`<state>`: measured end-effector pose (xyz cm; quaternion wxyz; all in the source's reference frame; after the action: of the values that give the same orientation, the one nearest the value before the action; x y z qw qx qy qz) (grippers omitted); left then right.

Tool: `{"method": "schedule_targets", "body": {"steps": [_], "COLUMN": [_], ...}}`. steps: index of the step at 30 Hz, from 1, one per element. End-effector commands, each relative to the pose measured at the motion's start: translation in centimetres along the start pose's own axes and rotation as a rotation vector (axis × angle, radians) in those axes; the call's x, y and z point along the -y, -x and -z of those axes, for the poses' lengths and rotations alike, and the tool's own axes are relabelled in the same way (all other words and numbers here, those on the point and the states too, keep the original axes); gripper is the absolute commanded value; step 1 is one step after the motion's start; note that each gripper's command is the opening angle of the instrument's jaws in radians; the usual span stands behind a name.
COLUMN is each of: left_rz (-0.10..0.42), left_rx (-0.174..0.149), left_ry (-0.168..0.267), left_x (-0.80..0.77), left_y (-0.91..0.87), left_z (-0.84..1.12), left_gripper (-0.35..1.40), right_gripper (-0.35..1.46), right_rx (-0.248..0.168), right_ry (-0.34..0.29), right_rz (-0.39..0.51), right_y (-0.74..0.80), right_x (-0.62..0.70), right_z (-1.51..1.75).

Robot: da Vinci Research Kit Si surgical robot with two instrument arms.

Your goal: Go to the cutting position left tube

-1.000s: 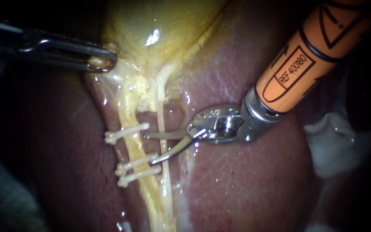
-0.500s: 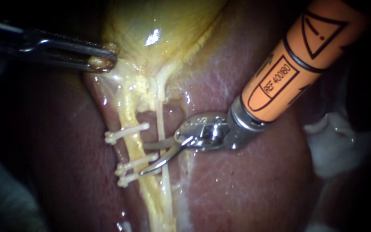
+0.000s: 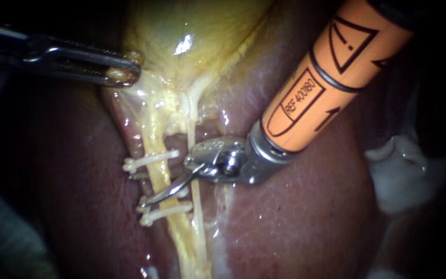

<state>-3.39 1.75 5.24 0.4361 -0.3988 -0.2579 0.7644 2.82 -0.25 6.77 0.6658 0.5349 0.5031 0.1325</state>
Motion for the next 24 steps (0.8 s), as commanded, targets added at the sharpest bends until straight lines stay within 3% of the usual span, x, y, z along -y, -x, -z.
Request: {"method": "schedule_targets", "body": {"steps": [1,15,19,24], "left_rz": [0.000,0.000,0.000,0.000], "left_rx": [0.000,0.000,0.000,0.000], "left_ry": [0.000,0.000,0.000,0.000], "left_x": [0.00,0.00,0.00,0.00], "left_y": [0.00,0.00,0.00,0.00], "left_z": [0.00,-0.01,0.00,0.00], "left_gripper": [-0.35,-0.35,-0.35,-0.35], "right_gripper": [1.42,1.41,1.41,1.41], "right_rx": [-0.003,-0.059,-0.070,-0.089], "right_ry": [0.002,-0.009,-0.018,-0.040], "right_rz": [0.000,-0.006,-0.012,-0.018], "right_y": [-0.01,-0.09,-0.11,-0.18], "right_x": [-0.01,-0.08,-0.04,0.13], "right_z": [-0.03,-0.24,-0.25,-0.29]}}
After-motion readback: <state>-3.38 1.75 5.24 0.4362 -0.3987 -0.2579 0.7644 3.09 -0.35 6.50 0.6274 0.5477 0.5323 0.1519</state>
